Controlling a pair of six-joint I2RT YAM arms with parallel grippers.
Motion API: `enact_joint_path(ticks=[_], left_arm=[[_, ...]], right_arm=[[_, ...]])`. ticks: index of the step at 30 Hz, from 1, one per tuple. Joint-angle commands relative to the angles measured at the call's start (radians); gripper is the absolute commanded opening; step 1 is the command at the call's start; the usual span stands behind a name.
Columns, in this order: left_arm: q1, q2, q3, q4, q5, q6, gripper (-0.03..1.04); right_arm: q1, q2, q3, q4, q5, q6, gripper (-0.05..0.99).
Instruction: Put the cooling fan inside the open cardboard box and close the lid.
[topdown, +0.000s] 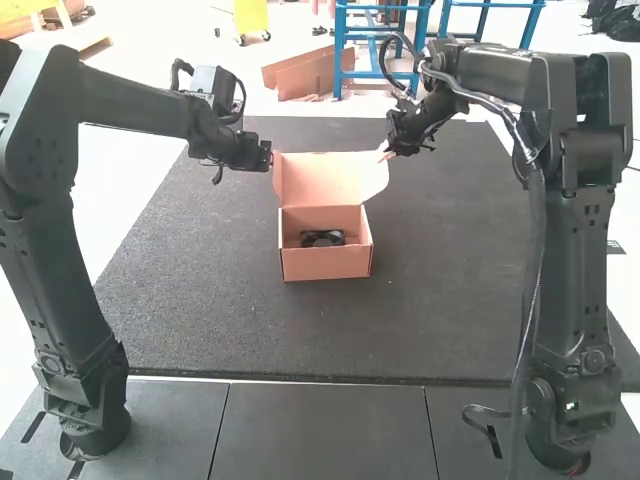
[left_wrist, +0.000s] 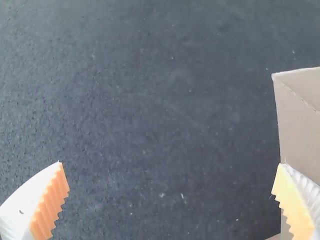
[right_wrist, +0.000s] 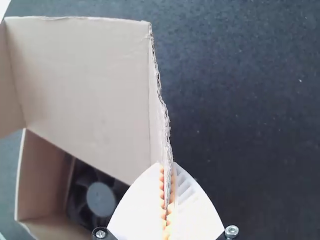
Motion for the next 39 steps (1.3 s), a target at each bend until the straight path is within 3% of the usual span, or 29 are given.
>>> enact_joint_path(ticks=[1, 12, 25, 39], left_arm=[[-0.003, -0.037, 0.036, 0.002, 0.011, -0.010, 0.97], [-0.003, -0.046, 0.054, 0.002, 0.011, -0.008, 0.97], [-0.027, -0.103, 0.048, -0.081, 0.009, -0.010, 0.97], [-0.057, -0.201, -0.027, -0.092, 0.007, -0.007, 0.97]], right_arm=[[0.000, -0.011, 0.018, -0.002, -0.008, 0.017, 0.01], [-0.008, -0.018, 0.018, -0.025, -0.004, 0.040, -0.01], [0.023, -0.089, -0.002, -0.023, 0.025, 0.046, -0.01], [0.052, -0.311, -0.343, 0.176, 0.085, 0.081, -0.01]])
